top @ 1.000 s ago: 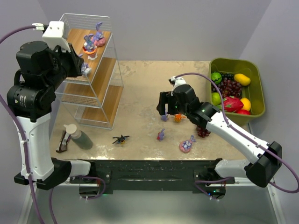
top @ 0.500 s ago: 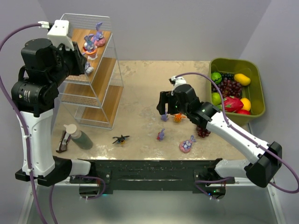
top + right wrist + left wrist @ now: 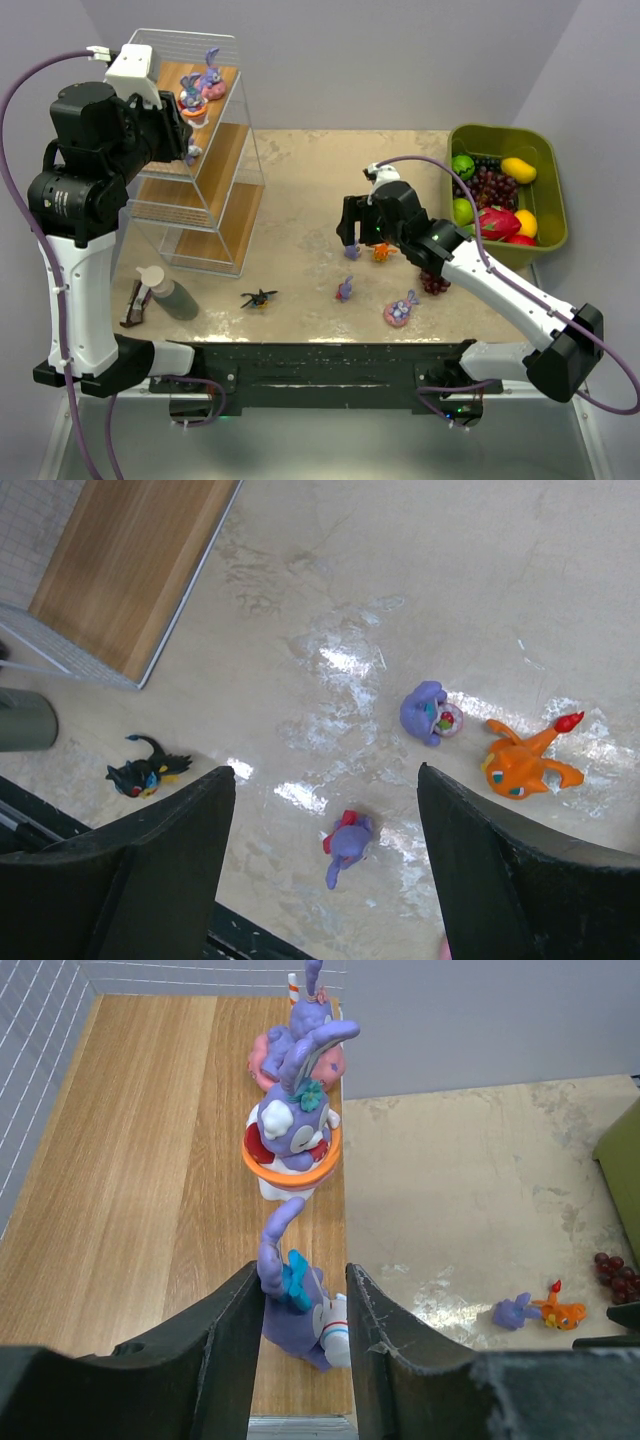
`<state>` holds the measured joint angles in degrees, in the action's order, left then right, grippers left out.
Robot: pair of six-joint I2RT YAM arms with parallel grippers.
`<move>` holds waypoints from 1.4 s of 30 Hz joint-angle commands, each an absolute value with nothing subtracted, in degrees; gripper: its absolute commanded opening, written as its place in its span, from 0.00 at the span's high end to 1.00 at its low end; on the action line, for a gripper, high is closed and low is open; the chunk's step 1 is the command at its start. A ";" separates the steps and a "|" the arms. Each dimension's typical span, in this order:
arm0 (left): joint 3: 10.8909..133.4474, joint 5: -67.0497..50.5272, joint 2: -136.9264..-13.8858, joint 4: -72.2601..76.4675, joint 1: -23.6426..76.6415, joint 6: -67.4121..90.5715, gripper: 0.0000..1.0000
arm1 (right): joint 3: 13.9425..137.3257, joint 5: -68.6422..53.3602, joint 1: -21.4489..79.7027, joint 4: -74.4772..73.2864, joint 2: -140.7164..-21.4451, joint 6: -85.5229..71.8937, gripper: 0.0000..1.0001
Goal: Place and organize the plastic toys onto the shelf
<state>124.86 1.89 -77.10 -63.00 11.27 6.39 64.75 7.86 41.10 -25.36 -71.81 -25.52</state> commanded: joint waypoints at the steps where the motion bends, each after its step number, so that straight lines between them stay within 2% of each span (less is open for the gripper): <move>1: 124.98 1.58 -77.34 -61.79 10.81 5.98 0.58 | 64.16 8.00 40.69 -23.47 -69.79 -25.05 0.23; 7: 125.59 2.89 -77.61 -61.87 10.72 6.33 0.53 | 64.34 8.09 40.43 -23.47 -69.87 -24.96 0.23; 8: 126.29 3.25 -77.61 -61.87 10.72 6.50 0.51 | 64.34 8.09 40.43 -23.47 -69.79 -24.87 0.23; 9: 126.73 3.77 -77.61 -61.70 10.72 6.68 0.42 | 64.34 8.09 40.34 -23.55 -69.79 -24.96 0.23; 13: 129.19 6.32 -77.70 -61.26 10.72 7.91 0.21 | 64.60 8.00 40.34 -23.64 -69.87 -25.05 0.23; 15: 129.81 6.24 -77.43 -60.82 10.72 8.44 0.14 | 64.69 8.00 40.17 -23.64 -70.14 -24.96 0.23; 21: 130.16 7.03 -75.85 -58.89 10.72 9.23 0.04 | 65.21 8.09 40.08 -23.82 -70.40 -25.22 0.23; 27: 129.20 3.96 -71.65 -54.16 10.81 9.58 0.03 | 66.00 8.61 39.90 -24.17 -70.58 -25.31 0.23; 29: 125.35 1.07 -67.88 -51.08 10.81 9.41 0.03 | 66.18 8.61 39.64 -24.69 -70.84 -25.31 0.23; 33: 119.10 -6.22 -63.90 -44.13 10.81 10.28 0.01 | 66.01 8.35 38.59 -25.93 -71.54 -26.36 0.23; 34: 119.00 -11.29 -64.16 -44.21 10.81 10.28 0.01 | 65.66 8.00 38.32 -26.01 -71.63 -26.72 0.23; 38: 118.66 -21.08 -66.88 -45.00 10.81 12.56 0.07 | 63.64 7.73 37.36 -26.71 -71.10 -29.09 0.23; 42: 113.13 -27.57 -65.48 -39.75 10.81 14.50 0.08 | 62.05 8.17 37.09 -28.91 -71.19 -31.02 0.23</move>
